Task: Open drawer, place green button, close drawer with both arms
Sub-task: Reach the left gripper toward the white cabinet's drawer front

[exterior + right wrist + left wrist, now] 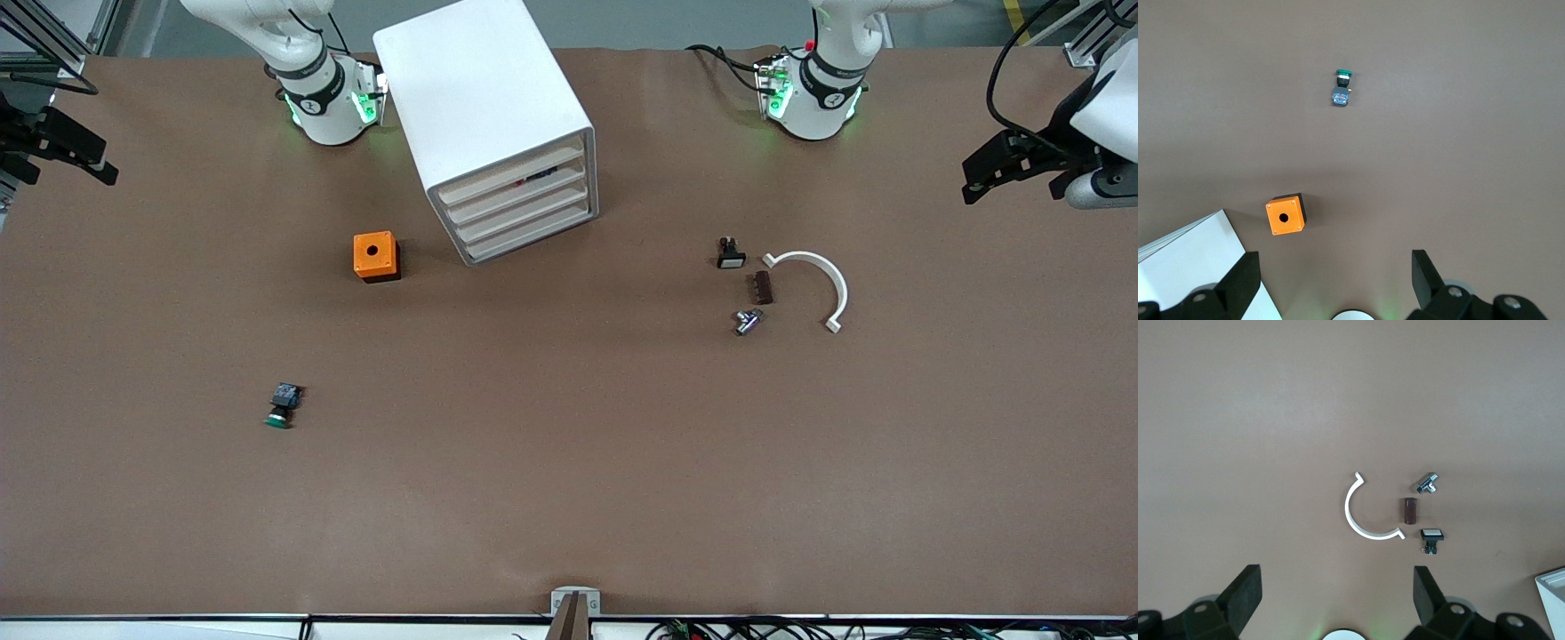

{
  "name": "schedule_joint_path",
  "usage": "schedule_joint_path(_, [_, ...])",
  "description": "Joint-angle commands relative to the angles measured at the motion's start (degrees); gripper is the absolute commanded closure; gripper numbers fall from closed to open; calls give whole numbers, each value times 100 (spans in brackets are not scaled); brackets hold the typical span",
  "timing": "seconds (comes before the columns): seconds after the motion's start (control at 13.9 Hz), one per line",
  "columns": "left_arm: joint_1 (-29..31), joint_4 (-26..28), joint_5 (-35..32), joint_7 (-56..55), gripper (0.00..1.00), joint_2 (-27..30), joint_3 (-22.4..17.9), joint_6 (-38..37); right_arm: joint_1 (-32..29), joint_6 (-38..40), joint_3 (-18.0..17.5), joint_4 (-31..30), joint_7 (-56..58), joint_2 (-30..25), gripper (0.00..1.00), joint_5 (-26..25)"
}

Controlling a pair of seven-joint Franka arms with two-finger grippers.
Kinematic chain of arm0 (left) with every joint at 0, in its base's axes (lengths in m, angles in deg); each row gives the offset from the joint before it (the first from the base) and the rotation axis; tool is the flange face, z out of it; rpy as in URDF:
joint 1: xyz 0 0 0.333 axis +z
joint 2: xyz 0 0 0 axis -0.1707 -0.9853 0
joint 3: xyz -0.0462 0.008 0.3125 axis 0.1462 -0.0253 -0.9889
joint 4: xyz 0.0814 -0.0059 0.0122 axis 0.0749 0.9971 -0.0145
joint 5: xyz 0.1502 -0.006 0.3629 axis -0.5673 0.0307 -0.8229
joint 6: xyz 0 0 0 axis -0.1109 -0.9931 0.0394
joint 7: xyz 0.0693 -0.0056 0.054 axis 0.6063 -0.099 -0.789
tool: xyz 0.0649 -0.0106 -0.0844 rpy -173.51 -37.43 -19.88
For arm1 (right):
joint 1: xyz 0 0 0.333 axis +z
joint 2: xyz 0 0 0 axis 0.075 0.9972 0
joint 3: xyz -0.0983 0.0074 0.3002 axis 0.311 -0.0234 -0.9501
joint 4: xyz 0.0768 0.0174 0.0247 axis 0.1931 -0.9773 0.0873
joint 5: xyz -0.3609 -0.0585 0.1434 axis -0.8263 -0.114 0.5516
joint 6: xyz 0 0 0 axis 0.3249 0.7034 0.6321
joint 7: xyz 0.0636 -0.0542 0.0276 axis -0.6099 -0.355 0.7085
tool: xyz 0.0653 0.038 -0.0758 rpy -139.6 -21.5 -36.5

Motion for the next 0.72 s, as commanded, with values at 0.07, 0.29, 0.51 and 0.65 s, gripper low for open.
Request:
schedule_joint_path(0.07, [90, -208, 24, 100, 0, -98, 10, -52, 46, -35, -19, -36, -17, -64, 0, -184])
schedule_joint_path(0.29, [82, -208, -2, 109, 0, -255, 10, -52, 46, -35, -19, -36, -26, -64, 0, -184])
schedule_joint_path(0.51, [91, -392, 50, 153, 0, -642, 19, -52, 46, -17, -19, -36, -35, -64, 0, -184])
schedule_joint_path(0.65, [21, -349, 138, 145, 0, -713, 54, -52, 46, 18, -19, -36, -79, -73, 0, -176])
